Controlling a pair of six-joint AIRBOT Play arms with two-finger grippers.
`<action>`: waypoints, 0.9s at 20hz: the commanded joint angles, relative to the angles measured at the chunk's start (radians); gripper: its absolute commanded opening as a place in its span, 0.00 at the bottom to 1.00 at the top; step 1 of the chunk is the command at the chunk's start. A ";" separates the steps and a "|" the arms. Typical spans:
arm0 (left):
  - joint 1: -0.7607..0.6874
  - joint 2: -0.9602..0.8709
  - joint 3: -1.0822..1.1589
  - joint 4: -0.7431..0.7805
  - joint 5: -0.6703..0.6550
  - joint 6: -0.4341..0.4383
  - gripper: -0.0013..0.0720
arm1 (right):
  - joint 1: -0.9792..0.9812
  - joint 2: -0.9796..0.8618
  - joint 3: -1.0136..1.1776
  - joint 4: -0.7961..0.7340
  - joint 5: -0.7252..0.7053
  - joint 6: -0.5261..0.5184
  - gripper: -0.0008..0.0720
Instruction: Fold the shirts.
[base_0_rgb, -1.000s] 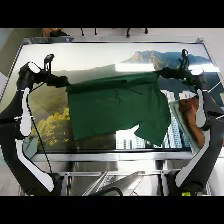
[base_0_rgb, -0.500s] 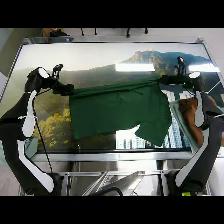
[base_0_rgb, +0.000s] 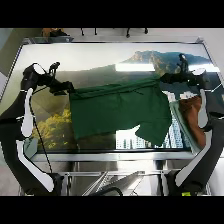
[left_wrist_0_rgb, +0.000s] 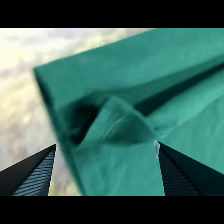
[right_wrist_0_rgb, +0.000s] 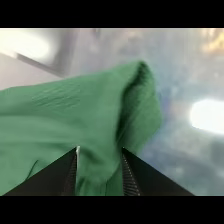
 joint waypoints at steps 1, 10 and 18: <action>0.039 0.020 0.042 -0.003 -0.242 -0.063 0.98 | -0.023 0.121 0.000 -0.108 0.100 0.073 0.45; 0.044 0.387 -0.798 -0.077 -0.015 -0.053 0.98 | -0.184 0.196 -0.015 -0.053 0.463 0.217 0.39; 0.038 0.505 -1.112 -0.274 0.189 0.037 0.98 | -0.190 0.203 -0.016 0.005 0.471 0.217 0.39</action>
